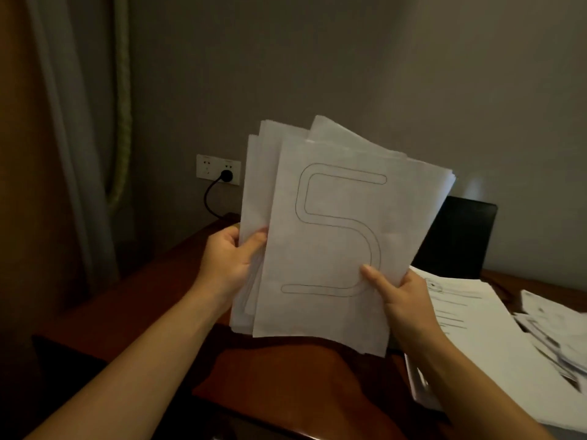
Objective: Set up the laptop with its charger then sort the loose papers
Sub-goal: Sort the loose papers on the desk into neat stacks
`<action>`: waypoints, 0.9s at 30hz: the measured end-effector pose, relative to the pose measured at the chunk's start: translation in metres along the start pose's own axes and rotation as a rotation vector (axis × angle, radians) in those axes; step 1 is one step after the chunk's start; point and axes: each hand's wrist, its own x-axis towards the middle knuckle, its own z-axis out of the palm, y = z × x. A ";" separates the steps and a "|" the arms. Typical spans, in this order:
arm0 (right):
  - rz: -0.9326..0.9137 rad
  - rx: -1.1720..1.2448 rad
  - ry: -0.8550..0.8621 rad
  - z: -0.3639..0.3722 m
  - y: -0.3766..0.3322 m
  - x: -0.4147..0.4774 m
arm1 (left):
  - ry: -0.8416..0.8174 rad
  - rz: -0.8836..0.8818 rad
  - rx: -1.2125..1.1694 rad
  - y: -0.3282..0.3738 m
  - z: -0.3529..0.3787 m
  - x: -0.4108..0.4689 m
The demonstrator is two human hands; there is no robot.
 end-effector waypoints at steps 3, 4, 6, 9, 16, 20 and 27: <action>-0.015 0.025 0.074 0.000 0.005 -0.014 | 0.062 0.137 -0.004 -0.007 0.018 -0.026; 0.000 0.034 0.090 0.000 0.009 -0.019 | 0.055 0.160 -0.013 -0.012 0.023 -0.035; 0.003 0.021 0.084 0.003 0.017 -0.030 | 0.006 0.208 0.003 -0.029 0.027 -0.045; -0.045 0.009 0.073 0.001 0.018 -0.037 | -0.006 0.238 0.078 -0.042 0.028 -0.042; -0.144 0.010 0.040 -0.021 0.014 -0.042 | -0.021 0.218 0.050 -0.045 0.031 -0.049; -0.116 -0.137 -0.020 -0.030 0.023 -0.047 | -0.075 0.175 0.156 -0.057 0.042 -0.055; 0.019 -0.212 0.011 -0.097 0.004 -0.030 | -0.274 -0.020 0.105 -0.045 0.087 -0.049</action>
